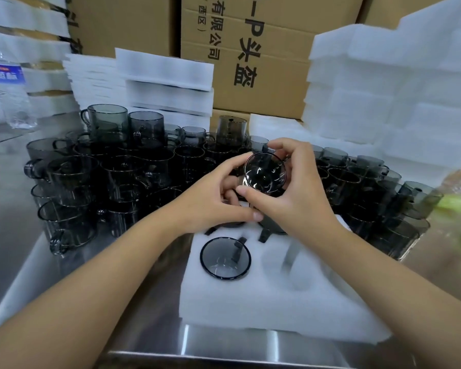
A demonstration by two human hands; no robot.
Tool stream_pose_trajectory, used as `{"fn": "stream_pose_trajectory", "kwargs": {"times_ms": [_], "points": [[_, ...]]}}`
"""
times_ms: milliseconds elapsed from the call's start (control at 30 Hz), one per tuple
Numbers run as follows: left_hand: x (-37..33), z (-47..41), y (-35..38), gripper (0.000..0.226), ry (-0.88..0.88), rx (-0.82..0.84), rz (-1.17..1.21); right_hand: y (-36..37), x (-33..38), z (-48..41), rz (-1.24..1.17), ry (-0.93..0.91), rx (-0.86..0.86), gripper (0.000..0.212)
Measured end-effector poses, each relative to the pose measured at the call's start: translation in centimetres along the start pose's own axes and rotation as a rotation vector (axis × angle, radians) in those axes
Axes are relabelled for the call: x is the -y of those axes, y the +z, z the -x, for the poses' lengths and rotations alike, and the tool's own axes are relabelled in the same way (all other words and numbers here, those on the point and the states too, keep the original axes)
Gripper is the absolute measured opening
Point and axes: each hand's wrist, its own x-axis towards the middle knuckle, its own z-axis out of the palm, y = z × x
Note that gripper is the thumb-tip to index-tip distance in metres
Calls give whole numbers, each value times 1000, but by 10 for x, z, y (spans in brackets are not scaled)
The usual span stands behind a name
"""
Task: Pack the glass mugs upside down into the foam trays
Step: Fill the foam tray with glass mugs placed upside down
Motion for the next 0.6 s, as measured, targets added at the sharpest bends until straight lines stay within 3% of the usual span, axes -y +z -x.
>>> {"fn": "stream_pose_trajectory", "kwargs": {"times_ms": [167, 300, 467, 600], "points": [[-3, 1, 1, 82, 29, -2, 18, -2, -3, 0, 6, -9, 73, 74], [0, 0, 1, 79, 23, -3, -20, -3, -3, -2, 35, 0, 128, 62], [0, -1, 0, 106, -16, -22, -71, -13, -5, -5, 34, 50, 74, 49], [0, -1, 0, 109, -13, -6, -80, -28, -5, -8, -137, 182, 75, 43]]}}
